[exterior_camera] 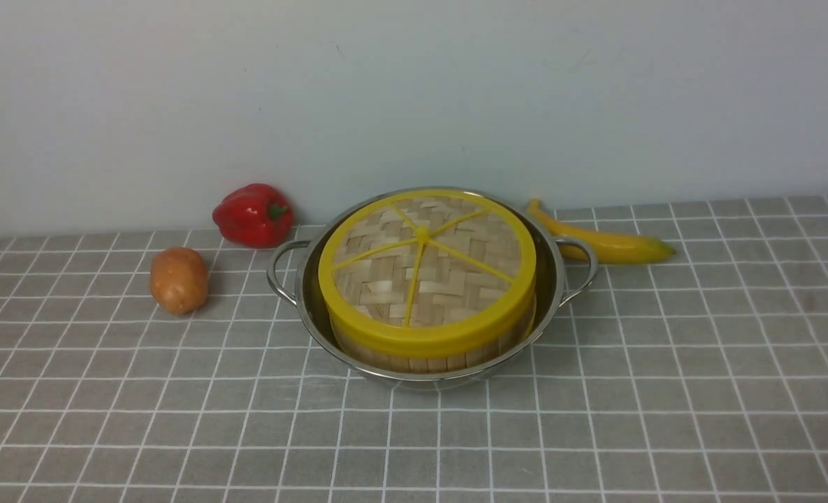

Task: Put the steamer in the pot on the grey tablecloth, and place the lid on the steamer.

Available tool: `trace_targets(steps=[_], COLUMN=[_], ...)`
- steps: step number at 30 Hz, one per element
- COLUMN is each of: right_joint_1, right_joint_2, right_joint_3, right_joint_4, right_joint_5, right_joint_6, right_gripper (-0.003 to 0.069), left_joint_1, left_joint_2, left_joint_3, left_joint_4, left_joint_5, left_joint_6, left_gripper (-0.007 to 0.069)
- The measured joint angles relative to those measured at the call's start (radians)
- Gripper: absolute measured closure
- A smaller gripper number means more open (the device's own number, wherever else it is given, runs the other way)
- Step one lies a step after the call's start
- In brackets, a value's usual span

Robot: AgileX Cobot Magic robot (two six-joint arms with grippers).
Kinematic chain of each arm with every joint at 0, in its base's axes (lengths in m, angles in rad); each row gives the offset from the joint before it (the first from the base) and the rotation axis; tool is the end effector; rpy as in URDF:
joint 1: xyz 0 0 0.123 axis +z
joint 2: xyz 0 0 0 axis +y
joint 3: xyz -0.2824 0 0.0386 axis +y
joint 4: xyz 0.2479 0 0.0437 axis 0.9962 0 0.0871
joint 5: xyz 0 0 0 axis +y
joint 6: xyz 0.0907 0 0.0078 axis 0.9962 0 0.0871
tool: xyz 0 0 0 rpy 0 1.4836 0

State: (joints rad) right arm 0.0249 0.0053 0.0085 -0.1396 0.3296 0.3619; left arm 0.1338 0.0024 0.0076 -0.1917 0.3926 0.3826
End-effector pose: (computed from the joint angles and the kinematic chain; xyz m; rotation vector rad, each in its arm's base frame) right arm 0.0544 -0.0028 0.1805 0.2183 1.8129 0.1387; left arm 0.0529 0.0004 0.1758 0.1173 1.8785 0.1642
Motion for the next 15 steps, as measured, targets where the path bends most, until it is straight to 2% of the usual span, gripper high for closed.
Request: trace_targets(steps=[15], right_joint_1=[0.0], right_joint_2=[0.0], right_joint_3=[0.0], right_joint_4=[0.0], right_joint_5=[0.0], right_joint_6=[0.0], right_gripper=[0.0419], left_joint_1=[0.0], left_joint_2=[-0.001], left_joint_3=[0.0], left_joint_4=[0.001], left_joint_5=[0.0], left_joint_6=[-0.006], left_gripper=[0.0224])
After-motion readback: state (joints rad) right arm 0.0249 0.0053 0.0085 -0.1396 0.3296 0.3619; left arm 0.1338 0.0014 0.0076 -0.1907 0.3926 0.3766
